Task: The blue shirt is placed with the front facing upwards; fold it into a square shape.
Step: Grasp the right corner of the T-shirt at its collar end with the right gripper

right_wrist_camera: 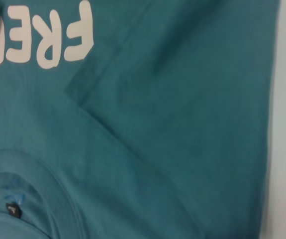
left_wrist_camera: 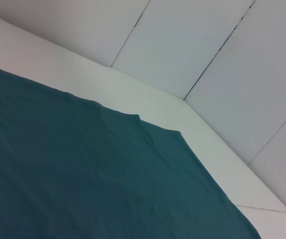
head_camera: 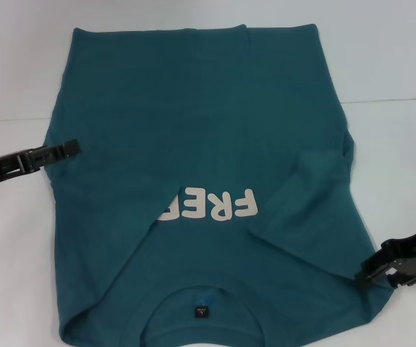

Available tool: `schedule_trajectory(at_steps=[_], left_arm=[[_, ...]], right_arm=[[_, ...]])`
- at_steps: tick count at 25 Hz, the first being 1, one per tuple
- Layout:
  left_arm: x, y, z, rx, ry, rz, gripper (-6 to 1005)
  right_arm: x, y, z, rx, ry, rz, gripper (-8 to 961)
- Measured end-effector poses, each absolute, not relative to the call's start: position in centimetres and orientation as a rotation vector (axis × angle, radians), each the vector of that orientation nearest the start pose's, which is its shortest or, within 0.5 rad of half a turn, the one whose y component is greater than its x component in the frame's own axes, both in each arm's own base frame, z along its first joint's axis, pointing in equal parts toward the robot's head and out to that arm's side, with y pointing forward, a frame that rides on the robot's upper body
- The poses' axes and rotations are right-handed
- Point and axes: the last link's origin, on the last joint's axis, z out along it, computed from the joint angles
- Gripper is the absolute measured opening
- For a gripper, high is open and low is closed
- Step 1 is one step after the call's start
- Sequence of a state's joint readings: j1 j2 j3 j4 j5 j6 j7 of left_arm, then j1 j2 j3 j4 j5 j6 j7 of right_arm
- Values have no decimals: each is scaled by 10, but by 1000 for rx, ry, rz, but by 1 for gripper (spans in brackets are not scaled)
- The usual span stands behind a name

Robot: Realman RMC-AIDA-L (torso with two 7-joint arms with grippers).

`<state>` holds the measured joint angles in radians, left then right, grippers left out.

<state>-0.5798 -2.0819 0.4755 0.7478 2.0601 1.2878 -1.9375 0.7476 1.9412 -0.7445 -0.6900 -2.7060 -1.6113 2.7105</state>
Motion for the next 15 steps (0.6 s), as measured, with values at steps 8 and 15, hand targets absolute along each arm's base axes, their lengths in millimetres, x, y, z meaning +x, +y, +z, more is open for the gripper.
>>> schedule_trajectory(at_steps=[8, 15], left_arm=[[-285, 383, 50, -2140, -1283, -787, 877], [-288, 382, 50, -2127, -1288, -784, 878]], right_arm=[[291, 358, 43, -2093, 2028, -277, 438], [291, 358, 42, -2096, 2029, -281, 153]])
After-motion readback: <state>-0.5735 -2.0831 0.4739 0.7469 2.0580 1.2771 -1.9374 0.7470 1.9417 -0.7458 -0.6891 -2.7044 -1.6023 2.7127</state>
